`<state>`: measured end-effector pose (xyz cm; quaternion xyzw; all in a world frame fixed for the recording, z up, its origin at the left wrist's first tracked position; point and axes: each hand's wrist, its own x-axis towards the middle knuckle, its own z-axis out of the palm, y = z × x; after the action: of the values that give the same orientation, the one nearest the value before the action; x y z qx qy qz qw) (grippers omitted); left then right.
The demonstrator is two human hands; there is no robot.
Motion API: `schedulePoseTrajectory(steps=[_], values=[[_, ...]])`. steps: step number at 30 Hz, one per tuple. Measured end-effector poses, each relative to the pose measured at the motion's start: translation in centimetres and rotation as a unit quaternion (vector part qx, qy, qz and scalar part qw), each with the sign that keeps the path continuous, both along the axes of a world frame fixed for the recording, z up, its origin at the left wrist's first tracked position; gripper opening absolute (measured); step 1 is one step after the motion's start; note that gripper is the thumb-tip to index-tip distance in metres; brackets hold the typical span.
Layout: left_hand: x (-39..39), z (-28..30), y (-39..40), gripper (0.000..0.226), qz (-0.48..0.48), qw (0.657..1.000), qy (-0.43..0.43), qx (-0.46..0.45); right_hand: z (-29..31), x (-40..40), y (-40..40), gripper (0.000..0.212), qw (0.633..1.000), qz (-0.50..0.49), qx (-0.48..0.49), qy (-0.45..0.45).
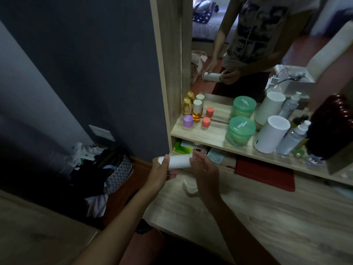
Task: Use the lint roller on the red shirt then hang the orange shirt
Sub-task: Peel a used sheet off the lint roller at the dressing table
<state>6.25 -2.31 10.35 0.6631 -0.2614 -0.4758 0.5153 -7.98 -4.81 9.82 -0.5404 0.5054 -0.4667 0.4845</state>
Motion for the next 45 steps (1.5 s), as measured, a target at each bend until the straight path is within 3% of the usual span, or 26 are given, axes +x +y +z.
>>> schedulePoseTrajectory(steps=[3, 8, 12, 15, 18, 20, 23, 25, 30, 36, 37, 39, 41, 45], values=[[-0.5, 0.4, -0.1, 0.043, 0.0, 1.0, 0.001, -0.007, 0.4, 0.1, 0.3, 0.043, 0.999, -0.01, -0.03, 0.038], [-1.1, 1.3, -0.2, 0.031, 0.01, 1.0, 0.026, -0.009, 0.1, 0.1, 0.0, 0.033, 0.999, -0.036, 0.003, 0.002], [-1.7, 1.4, -0.2, 0.034, 0.006, 0.999, 0.035, -0.009, 0.4, 0.3, 0.0, 0.031, 0.999, -0.027, 0.032, -0.035], [-1.9, 1.4, -0.1, 0.038, 0.01, 1.0, 0.028, -0.01, 0.8, 0.2, 0.2, 0.032, 1.0, -0.022, 0.001, 0.005], [-1.9, 1.4, -0.1, 0.047, -0.003, 1.0, -0.017, -0.011, 1.3, 0.1, 0.1, 0.04, 0.999, -0.002, 0.038, 0.003], [-1.9, 1.6, 0.1, 0.04, -0.031, 0.995, -0.093, -0.009, 1.3, -0.3, -0.4, 0.048, 0.999, 0.006, 0.035, 0.025], [-1.9, 2.0, 0.3, 0.034, -0.07, 0.982, -0.171, -0.024, 1.7, -1.1, -1.7, 0.032, 0.999, 0.036, 0.031, 0.02], [-1.7, 2.4, 0.4, 0.028, -0.117, 0.98, -0.154, -0.036, 2.1, -1.6, -2.7, 0.027, 0.996, 0.07, 0.047, 0.028], [-2.1, 3.7, 1.1, 0.07, -0.275, 0.953, -0.121, -0.038, 2.8, -1.5, -4.0, 0.034, 0.981, 0.15, 0.127, 0.002], [-1.3, 3.9, 0.7, 0.055, -0.24, 0.966, -0.081, -0.043, 3.5, -1.3, -4.5, 0.032, 0.965, 0.174, 0.186, -0.068], [-1.2, 3.8, 0.6, 0.052, -0.225, 0.971, -0.07, -0.042, 2.9, -1.2, -4.7, 0.029, 0.97, 0.143, 0.191, -0.056], [-1.0, 3.7, 0.4, 0.05, -0.196, 0.979, -0.044, -0.041, -0.5, -1.3, -5.5, 0.038, 0.973, 0.048, 0.183, 0.133], [-0.7, 3.5, 0.3, 0.044, -0.183, 0.982, -0.026, -0.051, -5.0, -2.2, -5.3, 0.048, 0.936, -0.011, 0.202, 0.289], [-0.5, 3.1, 0.1, 0.026, -0.166, 0.984, -0.032, -0.051, -11.9, -3.2, -3.5, 0.064, 0.905, 0.044, 0.249, 0.342]])
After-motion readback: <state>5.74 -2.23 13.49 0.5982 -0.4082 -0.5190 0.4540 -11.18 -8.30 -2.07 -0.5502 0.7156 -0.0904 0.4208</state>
